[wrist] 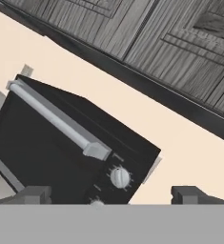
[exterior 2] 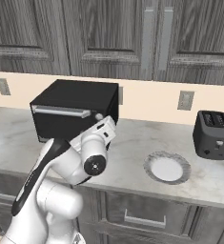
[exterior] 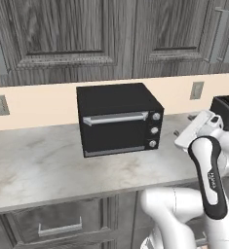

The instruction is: Pull the toaster oven rack outwards. Pick up the baguette from the plate and place it on the toaster oven rack. Close the toaster oven door fully and set the temperature to the lowest setting.

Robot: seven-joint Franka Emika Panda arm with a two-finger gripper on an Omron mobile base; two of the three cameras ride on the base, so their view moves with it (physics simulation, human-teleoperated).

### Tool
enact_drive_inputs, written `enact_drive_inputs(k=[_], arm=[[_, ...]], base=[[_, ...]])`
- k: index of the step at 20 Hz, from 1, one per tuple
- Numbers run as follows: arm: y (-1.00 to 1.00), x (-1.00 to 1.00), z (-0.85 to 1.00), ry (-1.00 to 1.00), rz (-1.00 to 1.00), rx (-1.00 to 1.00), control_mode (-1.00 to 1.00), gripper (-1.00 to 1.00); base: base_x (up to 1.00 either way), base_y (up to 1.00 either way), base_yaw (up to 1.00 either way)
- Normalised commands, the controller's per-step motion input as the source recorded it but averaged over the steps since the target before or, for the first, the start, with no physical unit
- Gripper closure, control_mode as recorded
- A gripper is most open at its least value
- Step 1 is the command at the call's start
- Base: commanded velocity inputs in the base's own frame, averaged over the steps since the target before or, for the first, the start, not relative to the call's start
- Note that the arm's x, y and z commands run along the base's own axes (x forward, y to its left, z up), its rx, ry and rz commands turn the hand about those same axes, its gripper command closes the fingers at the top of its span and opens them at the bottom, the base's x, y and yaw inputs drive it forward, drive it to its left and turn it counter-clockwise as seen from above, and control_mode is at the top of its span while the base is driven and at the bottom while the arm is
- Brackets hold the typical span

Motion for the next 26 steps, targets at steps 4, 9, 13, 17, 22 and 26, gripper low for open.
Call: enact_drive_inputs(k=[4,9,13,17,22,26], arm=[[0.03,0.26,0.00,0.00,-0.11,0.00,-1.00,-1.00],[0.13,0.27,-0.02,-0.07,-0.07,-0.01,-1.00,-1.00],[0.09,0.09,0.00,-0.03,-0.01,0.00,-1.00,-1.00],[0.00,0.00,0.00,0.00,0.00,0.00,-1.00,-1.00],[0.00,0.10,-0.12,0.04,0.00,0.00,-1.00,-1.00],[0.04,0.23,-0.13,0.11,0.00,-0.01,-1.00,-1.00]], base=[[0.00,0.00,0.00],[0.00,0.00,0.00],[0.00,0.00,0.00],[0.00,0.00,0.00],[0.00,0.00,0.00],[0.00,0.00,0.00]])
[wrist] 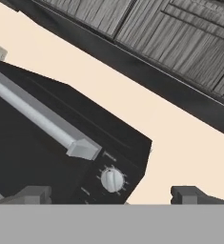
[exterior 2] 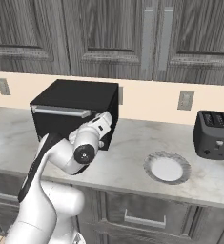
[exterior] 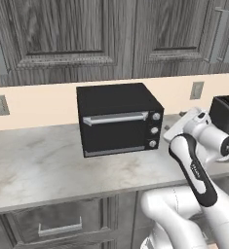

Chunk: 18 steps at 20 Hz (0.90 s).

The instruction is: Pull the toaster oven rack outwards. Pick up the baguette from the plate and place it on the toaster oven rack. Close the toaster oven door fully and set the temperature to the lowest setting.

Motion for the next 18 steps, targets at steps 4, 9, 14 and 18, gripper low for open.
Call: enact_drive_inputs(k=[4,9,14,18], arm=[[0.10,0.17,-0.11,0.01,0.00,0.00,-1.00,-1.00],[0.12,0.13,-0.12,-0.03,0.00,0.00,-1.00,-1.00],[0.13,0.27,-0.15,-0.01,0.00,-0.02,-1.00,-1.00],[0.02,0.33,-0.09,0.00,0.00,-0.01,-1.00,-1.00]], base=[[0.00,0.00,0.00],[0.00,0.00,0.00],[0.00,0.00,0.00],[0.00,0.00,0.00]])
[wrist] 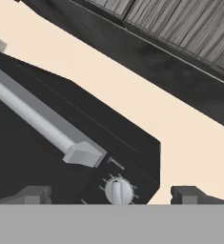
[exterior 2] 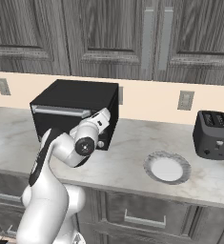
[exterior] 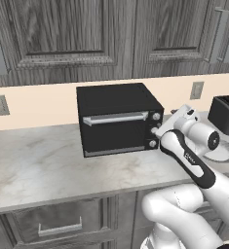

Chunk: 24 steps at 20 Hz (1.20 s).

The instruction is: Pull the toaster oven rack outwards. Pick up the baguette from the plate and place it on the toaster oven rack. Close the toaster oven door fully and set the temperature to the lowest setting.

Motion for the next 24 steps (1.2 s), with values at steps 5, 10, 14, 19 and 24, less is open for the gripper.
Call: enact_drive_inputs(k=[5,10,14,19,24], arm=[[0.00,0.20,-0.11,0.00,0.00,0.00,-1.00,-1.00],[0.00,0.07,-0.13,0.00,0.00,0.00,-1.00,-1.00],[0.00,0.08,-0.06,0.00,0.00,0.00,-1.00,-1.00],[0.00,0.14,-0.08,0.00,0.00,0.00,-1.00,-1.00],[-0.02,0.24,-0.06,0.00,0.00,0.00,-1.00,-1.00]], base=[[0.00,0.00,0.00],[0.00,0.00,0.00],[0.00,0.00,0.00],[0.00,0.00,0.00],[0.00,0.00,0.00]])
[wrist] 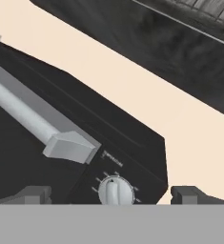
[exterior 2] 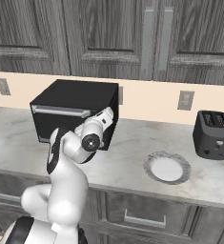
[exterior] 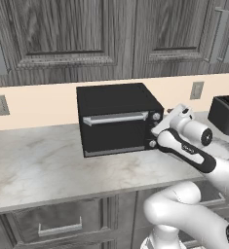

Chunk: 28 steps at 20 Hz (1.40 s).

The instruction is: Pull the toaster oven rack outwards. Pick up the baguette from the plate and place it on the toaster oven rack. Close the toaster oven door fully and set the temperature to the lowest setting.

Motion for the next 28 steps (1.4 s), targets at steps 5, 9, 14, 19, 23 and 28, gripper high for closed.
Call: enact_drive_inputs(k=[5,9,14,19,23,28], arm=[[-0.02,0.23,-0.11,0.00,0.00,0.00,-1.00,-1.00],[-0.01,0.18,-0.19,0.00,0.00,0.00,-1.00,-1.00],[-0.02,0.19,-0.17,0.00,0.00,0.00,-1.00,-1.00],[-0.11,0.17,-0.08,0.00,0.00,0.00,-1.00,-1.00],[-0.13,0.20,-0.04,0.00,0.00,0.00,-1.00,-1.00],[-0.01,0.28,-0.06,0.00,0.00,0.00,-1.00,-1.00]], base=[[0.00,0.00,0.00],[0.00,0.00,0.00],[0.00,0.00,0.00],[0.00,0.00,0.00],[0.00,0.00,0.00],[0.00,0.00,0.00]])
